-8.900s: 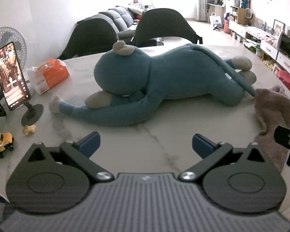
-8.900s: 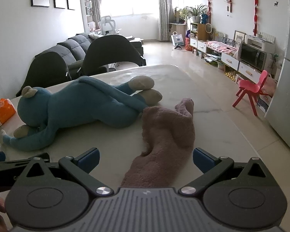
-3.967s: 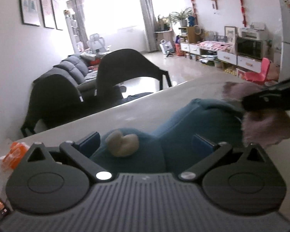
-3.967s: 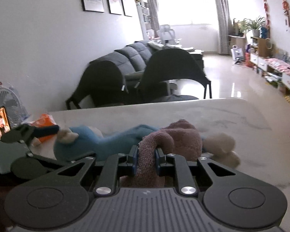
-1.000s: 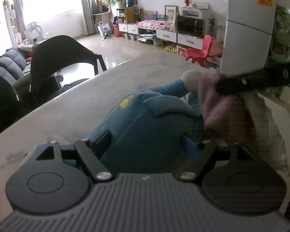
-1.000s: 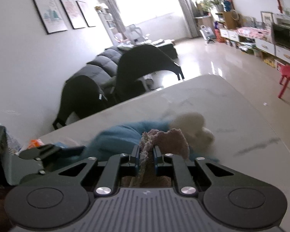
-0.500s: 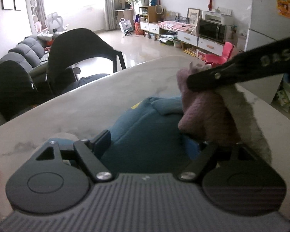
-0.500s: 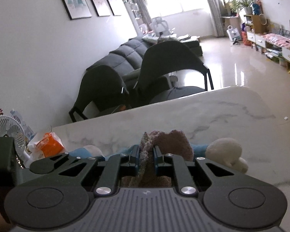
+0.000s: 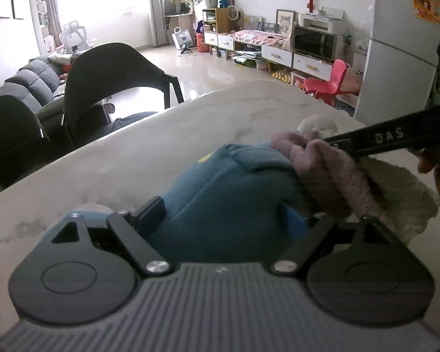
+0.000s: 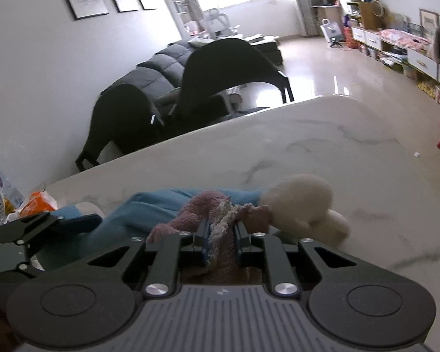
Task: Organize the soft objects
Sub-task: 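Rub the towel back and forth over the plush body with the right gripper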
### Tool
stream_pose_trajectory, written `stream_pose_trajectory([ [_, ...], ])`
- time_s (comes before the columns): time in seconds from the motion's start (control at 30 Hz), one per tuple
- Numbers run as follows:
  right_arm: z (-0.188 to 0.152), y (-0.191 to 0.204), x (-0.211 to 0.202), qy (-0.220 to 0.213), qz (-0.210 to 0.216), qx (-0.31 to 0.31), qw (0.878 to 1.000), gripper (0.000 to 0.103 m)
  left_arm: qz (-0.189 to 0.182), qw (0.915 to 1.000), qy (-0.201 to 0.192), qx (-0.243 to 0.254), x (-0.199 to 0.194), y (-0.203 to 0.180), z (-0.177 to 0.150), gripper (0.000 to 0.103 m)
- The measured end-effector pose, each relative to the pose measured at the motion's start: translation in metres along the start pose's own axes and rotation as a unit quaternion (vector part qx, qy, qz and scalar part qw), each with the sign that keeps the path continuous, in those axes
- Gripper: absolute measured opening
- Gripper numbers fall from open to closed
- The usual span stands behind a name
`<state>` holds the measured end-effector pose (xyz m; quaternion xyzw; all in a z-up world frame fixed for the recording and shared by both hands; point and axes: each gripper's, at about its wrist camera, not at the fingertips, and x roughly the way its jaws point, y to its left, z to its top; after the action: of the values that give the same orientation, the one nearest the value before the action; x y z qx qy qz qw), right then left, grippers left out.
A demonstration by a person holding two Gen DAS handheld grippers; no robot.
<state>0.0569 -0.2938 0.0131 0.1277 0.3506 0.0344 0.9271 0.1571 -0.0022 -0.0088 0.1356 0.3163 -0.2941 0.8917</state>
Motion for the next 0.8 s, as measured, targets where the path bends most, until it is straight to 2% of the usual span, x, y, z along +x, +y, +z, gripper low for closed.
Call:
stream_pose_trajectory([
  [0.17, -0.001, -0.003, 0.004, 0.007, -0.008, -0.001, 1.000, 0.019, 0.004, 1.0000, -0.003, 0.001, -0.004, -0.001, 0.000, 0.088],
  [0.3, 0.001, 0.005, 0.006, 0.009, -0.008, 0.000, 1.000, 0.034, 0.023, 0.9995, -0.015, 0.017, -0.014, -0.006, 0.001, 0.090],
  [0.43, 0.002, 0.013, 0.008, 0.011, -0.008, 0.000, 1.000, 0.035, 0.042, 0.9979, -0.031, 0.038, -0.025, -0.006, 0.004, 0.091],
  [0.57, 0.004, 0.021, 0.010, 0.013, -0.008, 0.001, 1.000, 0.045, 0.035, 0.9985, -0.032, 0.029, -0.024, -0.002, 0.005, 0.091],
  [0.6, 0.004, 0.023, 0.010, 0.014, -0.008, 0.001, 1.000, 0.050, 0.036, 0.9986, -0.026, 0.027, -0.021, -0.001, 0.004, 0.088],
  [0.67, 0.005, 0.027, 0.011, 0.015, -0.008, 0.001, 1.000, 0.053, 0.038, 0.9991, -0.009, 0.018, -0.014, 0.001, 0.002, 0.082],
  [0.73, 0.006, 0.031, 0.012, 0.016, -0.008, 0.002, 1.000, 0.053, 0.033, 0.9995, -0.005, 0.000, -0.010, 0.005, 0.001, 0.082],
  [0.8, 0.006, 0.035, 0.013, 0.017, -0.008, 0.002, 1.000, 0.060, 0.031, 0.9995, -0.003, -0.009, -0.010, 0.008, 0.002, 0.083],
])
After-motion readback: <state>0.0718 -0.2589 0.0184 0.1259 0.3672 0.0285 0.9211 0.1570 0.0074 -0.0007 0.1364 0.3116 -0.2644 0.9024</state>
